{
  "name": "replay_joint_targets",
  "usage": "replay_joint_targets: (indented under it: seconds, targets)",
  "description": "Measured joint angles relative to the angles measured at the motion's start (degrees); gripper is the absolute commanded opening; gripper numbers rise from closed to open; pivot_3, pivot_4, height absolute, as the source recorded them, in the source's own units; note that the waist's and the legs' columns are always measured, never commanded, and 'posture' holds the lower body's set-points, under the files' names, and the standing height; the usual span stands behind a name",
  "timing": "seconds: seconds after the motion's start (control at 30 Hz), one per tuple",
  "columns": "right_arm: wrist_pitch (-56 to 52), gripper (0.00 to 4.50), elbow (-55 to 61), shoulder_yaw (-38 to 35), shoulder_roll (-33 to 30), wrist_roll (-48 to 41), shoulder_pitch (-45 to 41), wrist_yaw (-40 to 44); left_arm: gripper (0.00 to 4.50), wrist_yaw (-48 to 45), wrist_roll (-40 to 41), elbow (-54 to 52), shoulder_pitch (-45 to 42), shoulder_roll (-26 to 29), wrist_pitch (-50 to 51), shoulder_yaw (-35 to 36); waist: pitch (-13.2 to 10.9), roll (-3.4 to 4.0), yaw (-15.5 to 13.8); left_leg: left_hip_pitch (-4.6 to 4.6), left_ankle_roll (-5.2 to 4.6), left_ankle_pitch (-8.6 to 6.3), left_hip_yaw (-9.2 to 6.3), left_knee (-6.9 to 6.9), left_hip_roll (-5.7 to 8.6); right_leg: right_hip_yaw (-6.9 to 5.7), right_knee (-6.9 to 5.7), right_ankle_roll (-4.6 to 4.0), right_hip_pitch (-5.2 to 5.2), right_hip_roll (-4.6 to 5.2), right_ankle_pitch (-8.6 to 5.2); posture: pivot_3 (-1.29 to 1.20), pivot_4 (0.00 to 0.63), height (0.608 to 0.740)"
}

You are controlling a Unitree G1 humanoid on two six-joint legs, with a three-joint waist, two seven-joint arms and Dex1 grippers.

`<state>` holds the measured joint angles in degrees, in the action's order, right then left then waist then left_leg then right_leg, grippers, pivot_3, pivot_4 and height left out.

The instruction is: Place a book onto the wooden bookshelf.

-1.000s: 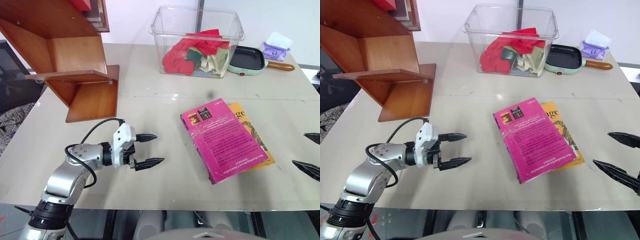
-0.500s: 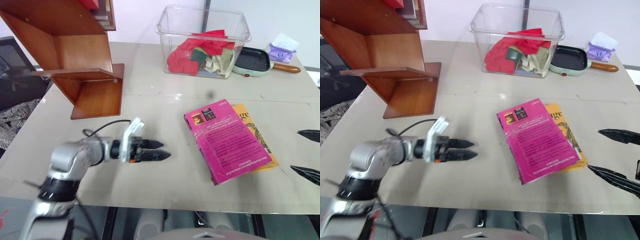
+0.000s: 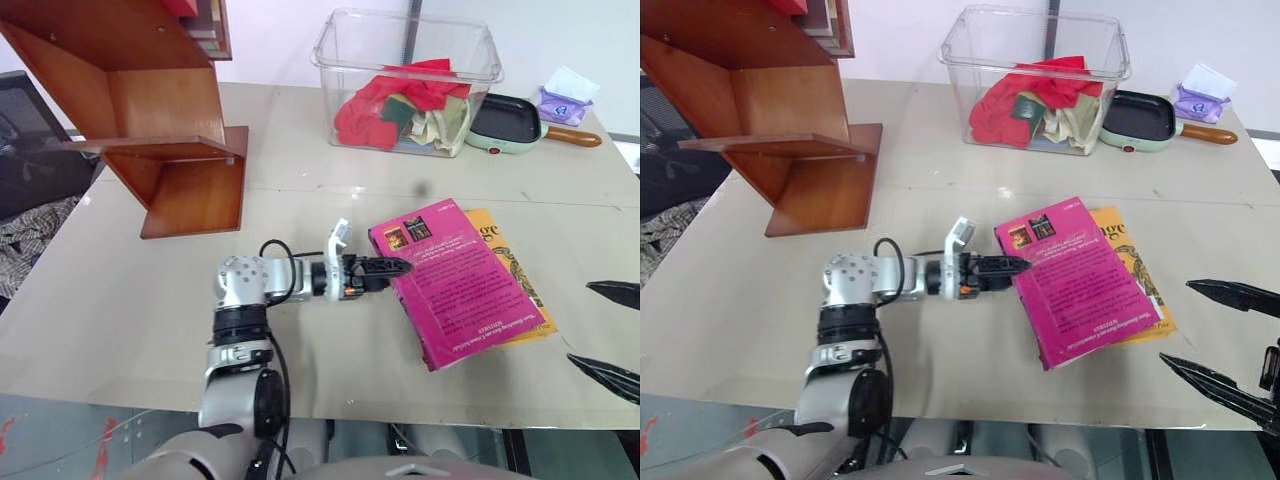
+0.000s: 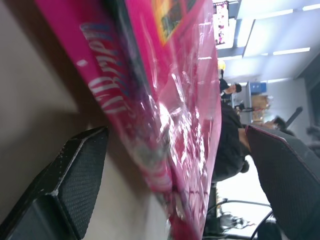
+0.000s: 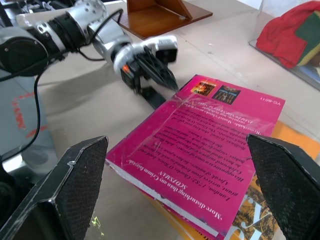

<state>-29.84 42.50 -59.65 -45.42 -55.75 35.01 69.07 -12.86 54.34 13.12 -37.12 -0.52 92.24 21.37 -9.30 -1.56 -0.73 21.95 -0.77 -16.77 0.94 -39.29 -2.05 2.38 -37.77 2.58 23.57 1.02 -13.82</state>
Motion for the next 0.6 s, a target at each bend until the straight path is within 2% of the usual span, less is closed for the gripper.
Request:
replay_joint_targets:
  seconds: [0.17,0.37,0.47,0.5,0.6]
  targets:
    - [0.1,4.49,1.9,-0.6,1.6,-0.5,2.6,-1.8,4.50,5.1,-2.0,0.0,-1.4,-5.3,-0.4,3.7,0.0,0.00,0.1,0.00,0.00,0.00,0.09,0.04,0.00,-0.03,-0.01,-0.02,0.01,-0.03,-0.01,0.00,0.150,0.714]
    - [0.5,4.50,2.7,-2.3,1.9,-2.1,4.4,-3.1,1.79,6.2,-3.2,-1.3,-0.6,-6.3,-1.2,4.0,0.0,-0.01,0.1,0.01,0.00,0.00,0.12,0.03,0.00,-0.02,0.01,-0.02,0.01,-0.02,-0.01,0.00,0.150,0.714]
    - [1.1,4.50,2.8,-2.2,2.6,-2.2,4.7,-3.6,0.61,4.4,-2.5,-3.3,0.3,-6.2,-1.8,3.9,0.0,-0.01,0.0,0.02,0.00,0.00,0.13,0.04,0.00,-0.04,0.04,-0.02,0.01,-0.02,-0.01,0.00,0.150,0.714]
    - [1.5,4.50,2.8,-2.0,3.0,-1.9,4.7,-3.9,0.39,3.9,-2.4,-3.7,0.7,-6.1,-2.2,3.9,0.0,-0.01,0.1,0.02,0.01,0.00,0.14,0.04,0.00,-0.04,0.04,-0.02,0.00,-0.02,-0.01,0.00,0.150,0.714]
    - [2.7,4.50,2.6,-0.2,3.9,-0.5,4.6,-4.4,0.38,2.5,-1.7,-5.5,2.0,-5.4,-3.1,4.1,0.0,-0.03,0.2,0.02,0.01,0.00,0.13,0.04,-0.01,-0.03,0.04,-0.03,0.01,-0.03,-0.01,0.00,0.150,0.714]
